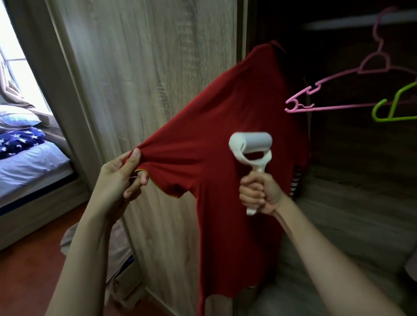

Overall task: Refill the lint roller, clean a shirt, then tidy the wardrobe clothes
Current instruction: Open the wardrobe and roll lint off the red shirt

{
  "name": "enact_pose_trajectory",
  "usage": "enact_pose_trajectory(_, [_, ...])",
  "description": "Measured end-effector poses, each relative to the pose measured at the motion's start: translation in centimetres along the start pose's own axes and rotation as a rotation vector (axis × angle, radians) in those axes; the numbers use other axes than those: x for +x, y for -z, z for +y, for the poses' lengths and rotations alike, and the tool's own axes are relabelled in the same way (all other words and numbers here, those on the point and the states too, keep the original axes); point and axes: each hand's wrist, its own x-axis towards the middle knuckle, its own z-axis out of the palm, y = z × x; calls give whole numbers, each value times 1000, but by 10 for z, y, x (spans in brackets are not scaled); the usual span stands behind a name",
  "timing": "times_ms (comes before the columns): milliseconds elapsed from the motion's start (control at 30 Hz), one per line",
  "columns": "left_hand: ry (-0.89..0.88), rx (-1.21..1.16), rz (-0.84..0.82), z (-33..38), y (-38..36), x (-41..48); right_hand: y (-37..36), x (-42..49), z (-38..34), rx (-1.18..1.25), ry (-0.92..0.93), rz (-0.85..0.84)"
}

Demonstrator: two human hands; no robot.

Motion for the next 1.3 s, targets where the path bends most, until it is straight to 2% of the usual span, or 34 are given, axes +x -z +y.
enact_pose_trajectory(67, [0,-1,14,1,-1,0,3,1,-9,-15,9,-21])
enact_pose_trajectory(233, [6,2,50,7,-8,1,4,22,-103,-65,94,-91])
enact_pose_trajectory(433, [12,-5,67,6,-8,0,36,10,-10,88,-44,-149])
enact_pose_trajectory(600, [15,-36,83,4,-9,3,33,23,-81,-18,64,-138])
enact_pose_trajectory(667, [17,-34,91,3,-9,2,36,26,-77,7,68,-139])
enact_pose_trajectory(833, [12,6,82,-3,-8,-1,74,1,55,238,-109,-35])
enact_pose_trajectory(900, [8,4,89,-5,-7,-1,83,-9,74,237,-110,-11])
enact_pose_trajectory(1033, [5,5,97,-8,-6,1,86,13,-2,148,13,59])
enact_pose_trajectory(1133, [9,-20,92,-12,-4,4,79,26,-47,103,105,6])
enact_pose_trajectory(1233, [19,-37,96,-14,-2,5,85,20,-10,144,-9,-26])
enact_pose_trajectory(1300, [19,-44,91,-15,-2,7,94,4,55,207,-136,47])
